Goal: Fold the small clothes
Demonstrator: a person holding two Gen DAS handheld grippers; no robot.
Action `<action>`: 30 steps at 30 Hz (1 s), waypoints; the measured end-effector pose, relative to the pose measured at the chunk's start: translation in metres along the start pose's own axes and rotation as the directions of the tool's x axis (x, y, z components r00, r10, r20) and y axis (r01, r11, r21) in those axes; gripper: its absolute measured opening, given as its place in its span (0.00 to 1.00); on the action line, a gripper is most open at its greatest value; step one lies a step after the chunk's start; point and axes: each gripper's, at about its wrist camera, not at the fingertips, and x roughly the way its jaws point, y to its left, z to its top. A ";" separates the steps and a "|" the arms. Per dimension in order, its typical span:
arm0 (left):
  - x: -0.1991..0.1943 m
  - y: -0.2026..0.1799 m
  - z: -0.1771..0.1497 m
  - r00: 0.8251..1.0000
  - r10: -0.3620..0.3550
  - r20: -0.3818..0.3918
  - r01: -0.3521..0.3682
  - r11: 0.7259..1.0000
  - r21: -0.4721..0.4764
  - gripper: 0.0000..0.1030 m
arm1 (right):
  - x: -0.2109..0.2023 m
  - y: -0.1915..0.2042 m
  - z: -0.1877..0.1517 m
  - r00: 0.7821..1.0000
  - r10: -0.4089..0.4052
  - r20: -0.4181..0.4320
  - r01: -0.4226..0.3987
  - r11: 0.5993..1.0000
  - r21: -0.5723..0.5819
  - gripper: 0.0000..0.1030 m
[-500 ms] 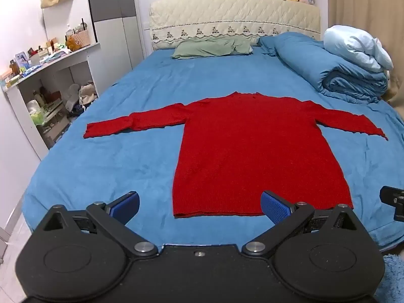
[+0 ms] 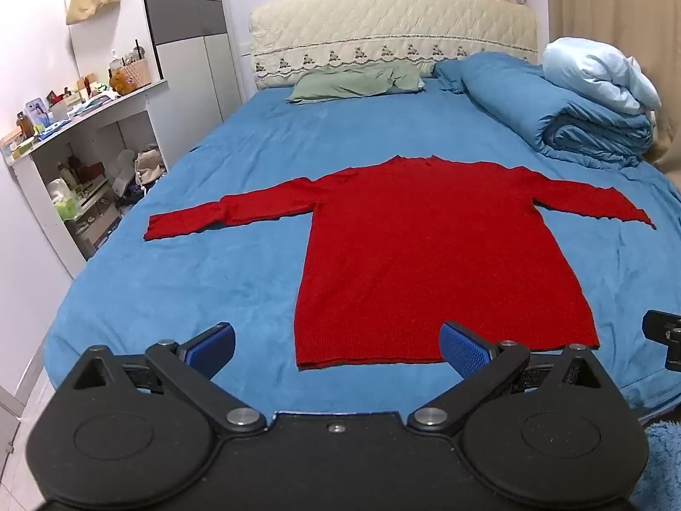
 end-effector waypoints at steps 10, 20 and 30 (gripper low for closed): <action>-0.002 0.001 0.001 1.000 0.000 0.010 0.000 1.000 -0.018 1.00 | 0.000 0.000 -0.001 1.000 -0.002 0.001 0.002 1.000 -0.001 1.00; -0.008 0.000 0.002 0.999 -0.007 0.032 0.008 1.000 -0.019 1.00 | -0.001 0.000 -0.003 1.000 -0.001 0.003 0.001 1.000 -0.001 1.00; -0.009 0.002 0.004 0.999 -0.008 0.034 0.009 0.999 -0.038 1.00 | -0.001 0.000 0.000 1.000 -0.003 0.005 0.003 1.000 0.000 1.00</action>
